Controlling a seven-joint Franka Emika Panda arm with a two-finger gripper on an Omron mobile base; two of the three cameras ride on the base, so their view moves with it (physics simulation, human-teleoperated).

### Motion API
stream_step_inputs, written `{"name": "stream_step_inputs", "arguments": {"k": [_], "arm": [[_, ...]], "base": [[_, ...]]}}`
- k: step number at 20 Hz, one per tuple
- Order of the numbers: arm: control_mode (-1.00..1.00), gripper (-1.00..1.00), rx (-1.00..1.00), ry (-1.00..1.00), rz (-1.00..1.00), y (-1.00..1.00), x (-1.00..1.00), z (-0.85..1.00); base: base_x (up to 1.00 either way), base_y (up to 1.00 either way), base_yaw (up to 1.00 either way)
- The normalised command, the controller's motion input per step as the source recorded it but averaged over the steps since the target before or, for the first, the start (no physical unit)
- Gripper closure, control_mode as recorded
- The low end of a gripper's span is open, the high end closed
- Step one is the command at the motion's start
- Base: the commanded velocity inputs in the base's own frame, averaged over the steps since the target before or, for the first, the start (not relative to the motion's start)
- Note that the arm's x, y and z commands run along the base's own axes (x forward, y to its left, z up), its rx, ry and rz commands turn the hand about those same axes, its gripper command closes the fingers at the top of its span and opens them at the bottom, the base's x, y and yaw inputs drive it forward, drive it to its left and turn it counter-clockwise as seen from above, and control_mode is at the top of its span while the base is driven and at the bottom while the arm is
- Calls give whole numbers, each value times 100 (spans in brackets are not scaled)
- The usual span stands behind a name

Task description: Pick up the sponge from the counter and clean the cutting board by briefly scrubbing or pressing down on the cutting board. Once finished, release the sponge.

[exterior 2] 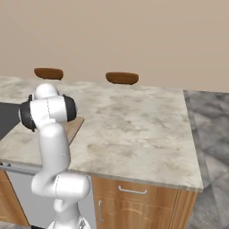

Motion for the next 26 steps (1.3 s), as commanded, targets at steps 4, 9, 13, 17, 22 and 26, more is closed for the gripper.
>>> {"name": "stream_step_inputs", "arguments": {"k": [4,9,13,17,22,26], "arm": [[-100,100,-1,0,-1,0,79,-21],[-100,100,-4,0,-2,0,99,-18],[-100,100,-8,0,-2,-13,97,-33],[-100,100,-9,0,0,-47,72,-46],[-100,100,-4,0,0,-93,17,-63],[-100,100,0,0,0,-100,2,-62]], "base": [[0,0,0],[0,0,0],[0,0,0],[0,0,0],[0,0,0],[0,0,0]]}}
